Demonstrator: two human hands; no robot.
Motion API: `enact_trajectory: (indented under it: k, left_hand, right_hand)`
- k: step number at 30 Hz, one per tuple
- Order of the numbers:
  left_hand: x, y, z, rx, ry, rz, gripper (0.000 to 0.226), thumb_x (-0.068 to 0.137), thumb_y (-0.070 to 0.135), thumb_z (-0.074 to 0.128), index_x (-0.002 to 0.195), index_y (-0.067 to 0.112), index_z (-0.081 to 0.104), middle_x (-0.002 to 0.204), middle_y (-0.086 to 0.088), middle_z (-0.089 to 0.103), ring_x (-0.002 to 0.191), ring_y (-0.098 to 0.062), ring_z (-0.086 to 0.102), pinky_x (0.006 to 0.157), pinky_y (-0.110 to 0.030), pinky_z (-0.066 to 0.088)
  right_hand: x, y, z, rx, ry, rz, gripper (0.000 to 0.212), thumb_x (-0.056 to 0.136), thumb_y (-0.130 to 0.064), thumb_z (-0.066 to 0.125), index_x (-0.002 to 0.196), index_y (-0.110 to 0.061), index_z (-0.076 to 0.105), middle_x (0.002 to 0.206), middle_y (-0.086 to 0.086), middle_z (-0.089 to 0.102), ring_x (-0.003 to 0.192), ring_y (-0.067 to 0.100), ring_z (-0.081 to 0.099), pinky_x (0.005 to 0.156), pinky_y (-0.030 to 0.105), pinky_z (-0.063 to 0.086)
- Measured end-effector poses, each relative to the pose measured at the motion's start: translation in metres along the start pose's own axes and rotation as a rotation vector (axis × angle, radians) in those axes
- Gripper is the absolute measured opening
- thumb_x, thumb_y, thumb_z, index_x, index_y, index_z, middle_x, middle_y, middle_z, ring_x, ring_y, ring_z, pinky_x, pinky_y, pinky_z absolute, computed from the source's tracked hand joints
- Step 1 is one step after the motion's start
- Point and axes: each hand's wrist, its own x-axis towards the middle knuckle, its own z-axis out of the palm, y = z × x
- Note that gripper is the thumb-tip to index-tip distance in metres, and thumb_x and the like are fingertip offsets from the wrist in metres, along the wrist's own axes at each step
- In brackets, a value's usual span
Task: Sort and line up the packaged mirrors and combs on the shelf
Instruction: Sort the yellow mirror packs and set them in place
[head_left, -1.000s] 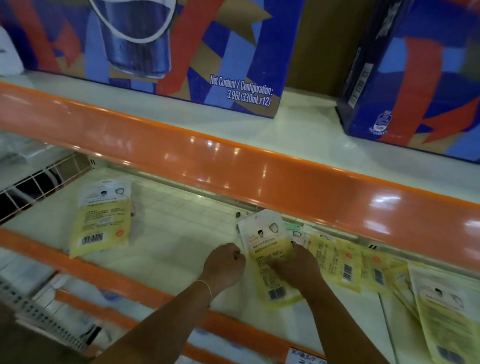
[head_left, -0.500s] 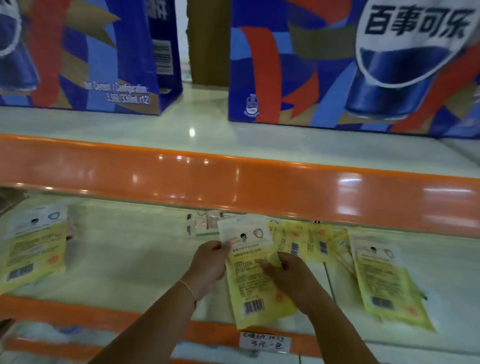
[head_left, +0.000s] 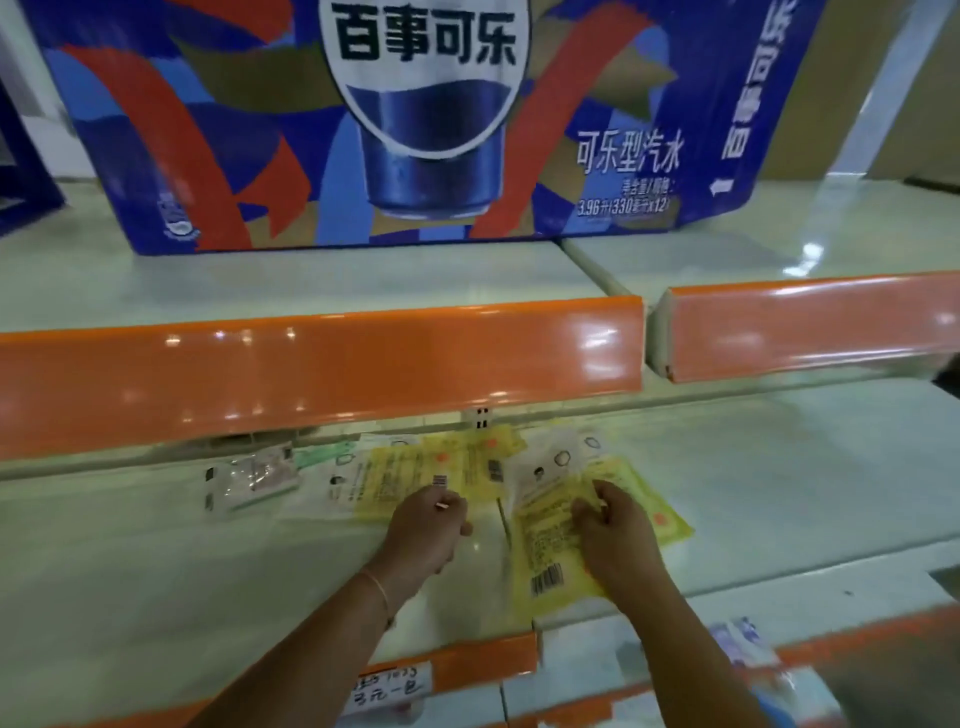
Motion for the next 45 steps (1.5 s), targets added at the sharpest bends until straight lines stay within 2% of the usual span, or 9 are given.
enact_trajectory:
  k: [6,10,15,22,26,31,37,41,45]
  left_hand:
    - [0.000,-0.001,0.020,0.215,-0.059,0.105,0.019,0.098,0.025,0.048,0.086,0.016,0.060,0.091,-0.003,0.069,0.052,-0.008,0.049,0.048,-0.022,0.039]
    - [-0.001,-0.006,0.018,0.270,-0.046,0.124,0.016,0.097,0.023,0.049,0.088,0.015,0.061,0.089,-0.003,0.069,0.051,-0.005,0.050,0.052,-0.023,0.044]
    - [-0.001,-0.014,0.001,0.363,-0.010,0.137,0.017,0.095,0.024,0.049,0.087,0.015,0.062,0.088,-0.005,0.068,0.077,-0.023,0.063,0.066,-0.035,0.052]
    - [-0.001,-0.026,-0.022,0.315,0.066,0.094,0.016,0.094,0.021,0.050,0.086,0.014,0.062,0.089,-0.008,0.067,0.077,-0.027,0.061,0.060,-0.028,0.048]
    - [-0.003,-0.034,-0.038,0.315,0.120,0.080,0.017,0.094,0.021,0.050,0.084,0.014,0.062,0.082,-0.005,0.064,0.065,-0.019,0.056,0.056,-0.028,0.045]
    - [-0.013,-0.044,-0.061,0.268,0.211,0.033,0.014,0.090,0.023,0.053,0.083,0.019,0.064,0.078,-0.002,0.065,0.061,-0.012,0.055,0.050,-0.019,0.043]
    - [-0.028,-0.057,-0.100,0.337,0.299,0.062,0.011,0.093,0.021,0.053,0.094,0.017,0.063,0.096,0.001,0.063,0.081,-0.012,0.057,0.067,-0.018,0.042]
    - [-0.035,-0.071,-0.120,0.337,0.313,0.030,0.011,0.092,0.022,0.054,0.095,0.018,0.064,0.098,0.003,0.064,0.092,-0.013,0.058,0.080,-0.024,0.046]
    - [-0.041,-0.082,-0.135,0.278,0.300,-0.031,0.011,0.093,0.024,0.052,0.094,0.020,0.063,0.091,0.006,0.063,0.080,-0.014,0.061,0.069,-0.024,0.048]
  right_hand:
    - [0.008,0.001,-0.034,-0.017,0.085,-0.033,0.010,0.093,-0.016,0.054,0.097,-0.019,0.063,0.079,0.000,0.068,0.067,0.021,0.061,0.058,0.030,0.048]
    - [0.024,0.005,-0.038,-0.123,0.146,-0.031,0.025,0.094,-0.022,0.053,0.115,-0.013,0.062,0.091,0.005,0.068,0.077,0.024,0.062,0.071,0.036,0.051]
    - [0.035,0.007,-0.039,-0.361,0.212,-0.015,0.036,0.093,-0.025,0.053,0.128,-0.015,0.053,0.103,0.009,0.069,0.071,0.022,0.053,0.055,0.025,0.037]
    - [0.039,-0.001,-0.024,-0.665,0.256,-0.021,0.046,0.083,-0.030,0.061,0.128,-0.020,0.055,0.125,0.013,0.054,0.113,0.038,0.046,0.092,0.044,0.041]
    - [0.040,-0.017,0.013,-0.523,0.249,-0.256,0.039,0.078,-0.025,0.068,0.116,-0.015,0.065,0.118,0.018,0.062,0.108,0.040,0.051,0.094,0.043,0.038]
    - [0.022,-0.041,0.081,-0.430,-0.010,-0.407,0.038,0.083,-0.029,0.063,0.118,-0.014,0.064,0.116,0.012,0.064,0.107,0.029,0.057,0.094,0.039,0.046]
    - [0.016,-0.050,0.146,-0.513,-0.199,-0.366,0.041,0.085,-0.041,0.056,0.117,-0.016,0.059,0.119,0.013,0.058,0.115,0.033,0.050,0.095,0.037,0.039]
    - [0.012,-0.054,0.162,-0.490,-0.126,-0.277,0.044,0.085,-0.032,0.061,0.126,-0.016,0.056,0.135,0.018,0.047,0.128,0.034,0.039,0.104,0.039,0.033]
    - [-0.005,-0.065,0.167,-0.197,-0.093,-0.182,0.047,0.083,-0.018,0.063,0.129,-0.014,0.054,0.123,0.022,0.057,0.105,0.033,0.057,0.092,0.038,0.049]
